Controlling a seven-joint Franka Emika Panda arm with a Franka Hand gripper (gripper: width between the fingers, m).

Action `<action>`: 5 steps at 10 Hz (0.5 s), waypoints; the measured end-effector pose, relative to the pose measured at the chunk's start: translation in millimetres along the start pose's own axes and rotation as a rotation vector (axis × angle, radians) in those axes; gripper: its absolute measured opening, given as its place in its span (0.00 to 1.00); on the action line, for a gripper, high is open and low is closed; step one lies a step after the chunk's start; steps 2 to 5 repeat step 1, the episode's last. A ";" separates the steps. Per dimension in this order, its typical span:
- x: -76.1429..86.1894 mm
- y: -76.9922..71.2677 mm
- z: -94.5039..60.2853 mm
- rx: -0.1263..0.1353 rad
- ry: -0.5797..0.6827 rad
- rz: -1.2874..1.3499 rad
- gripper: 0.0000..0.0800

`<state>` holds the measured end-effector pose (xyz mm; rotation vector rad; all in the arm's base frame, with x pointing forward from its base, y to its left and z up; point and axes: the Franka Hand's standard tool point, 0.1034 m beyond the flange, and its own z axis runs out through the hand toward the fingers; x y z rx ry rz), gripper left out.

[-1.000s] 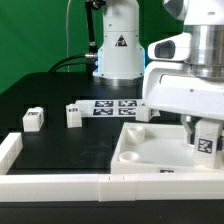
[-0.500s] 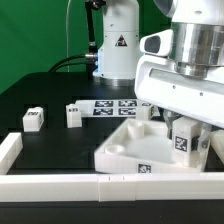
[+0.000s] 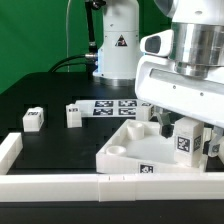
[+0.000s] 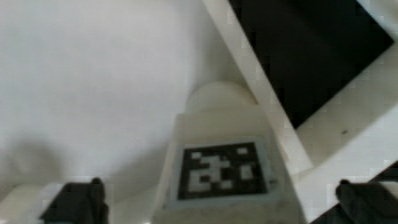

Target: Assemble one leg

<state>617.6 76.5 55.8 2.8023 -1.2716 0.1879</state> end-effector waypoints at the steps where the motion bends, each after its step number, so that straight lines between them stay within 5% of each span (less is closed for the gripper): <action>1: 0.0 0.0 0.0 0.000 0.000 0.000 0.81; 5: 0.0 0.0 0.0 0.000 0.000 0.000 0.81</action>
Offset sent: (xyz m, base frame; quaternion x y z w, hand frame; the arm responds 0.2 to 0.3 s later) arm 0.0000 0.0000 0.0000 0.0000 0.0000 0.0000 1.0000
